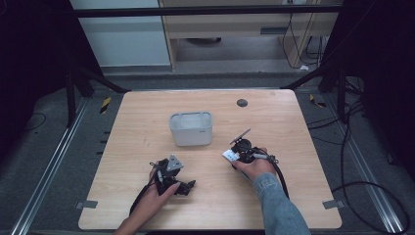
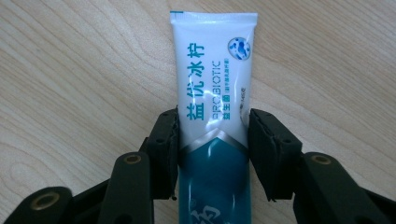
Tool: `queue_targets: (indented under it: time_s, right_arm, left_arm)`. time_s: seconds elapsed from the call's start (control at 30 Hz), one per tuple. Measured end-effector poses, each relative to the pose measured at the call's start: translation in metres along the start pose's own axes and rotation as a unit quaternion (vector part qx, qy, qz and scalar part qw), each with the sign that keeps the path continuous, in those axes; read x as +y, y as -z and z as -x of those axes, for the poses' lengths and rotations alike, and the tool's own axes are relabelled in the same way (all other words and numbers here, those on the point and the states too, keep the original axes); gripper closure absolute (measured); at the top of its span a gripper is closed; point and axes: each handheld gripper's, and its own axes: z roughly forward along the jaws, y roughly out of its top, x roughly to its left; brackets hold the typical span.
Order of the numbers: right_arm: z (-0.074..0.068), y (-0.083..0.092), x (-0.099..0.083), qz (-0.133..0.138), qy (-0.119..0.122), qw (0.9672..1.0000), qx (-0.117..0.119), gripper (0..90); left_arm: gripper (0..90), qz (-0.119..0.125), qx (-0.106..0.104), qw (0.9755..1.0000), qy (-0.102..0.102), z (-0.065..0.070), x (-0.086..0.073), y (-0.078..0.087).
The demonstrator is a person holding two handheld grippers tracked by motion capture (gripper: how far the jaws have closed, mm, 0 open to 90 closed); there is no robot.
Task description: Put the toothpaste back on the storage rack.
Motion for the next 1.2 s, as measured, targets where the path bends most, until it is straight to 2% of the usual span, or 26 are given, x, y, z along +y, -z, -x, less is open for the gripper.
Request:
queue_targets:
  time_s: [0.33,0.57,0.67,0.93,1.0,1.2]
  right_arm:
    - [-0.0004,-0.0002,0.0000,0.001,0.002,1.0000,-0.005,57.5]
    - [-0.0018,0.0006,-0.0001,0.002,0.003,0.9999,-0.016,64.3]
    - [-0.0029,0.0008,-0.0003,0.002,0.011,0.9997,-0.023,66.1]
    - [-0.0059,0.0041,0.0008,0.000,0.008,0.9995,-0.031,74.2]
    - [-0.0063,0.0069,0.0008,0.007,-0.001,0.9994,-0.034,78.1]
    - [-0.0068,0.0081,-0.0032,0.024,-0.014,0.9987,-0.042,79.3]
  left_arm:
    - [0.0,0.000,0.000,1.0000,0.000,0.0000,0.0000,0.0000]
    - [0.0,0.000,0.000,1.0000,-0.001,-0.0001,0.0001,-0.0001]
    - [0.0,0.000,0.000,1.0000,-0.001,-0.0001,0.0001,-0.0001]
    - [0.0,0.000,0.000,1.0000,-0.001,-0.0001,0.0001,-0.0001]
    - [0.0,0.000,0.000,1.0000,-0.001,-0.0001,0.0001,-0.0001]
    - [0.0,0.000,0.000,1.0000,-0.001,-0.0001,0.0001,-0.0001]
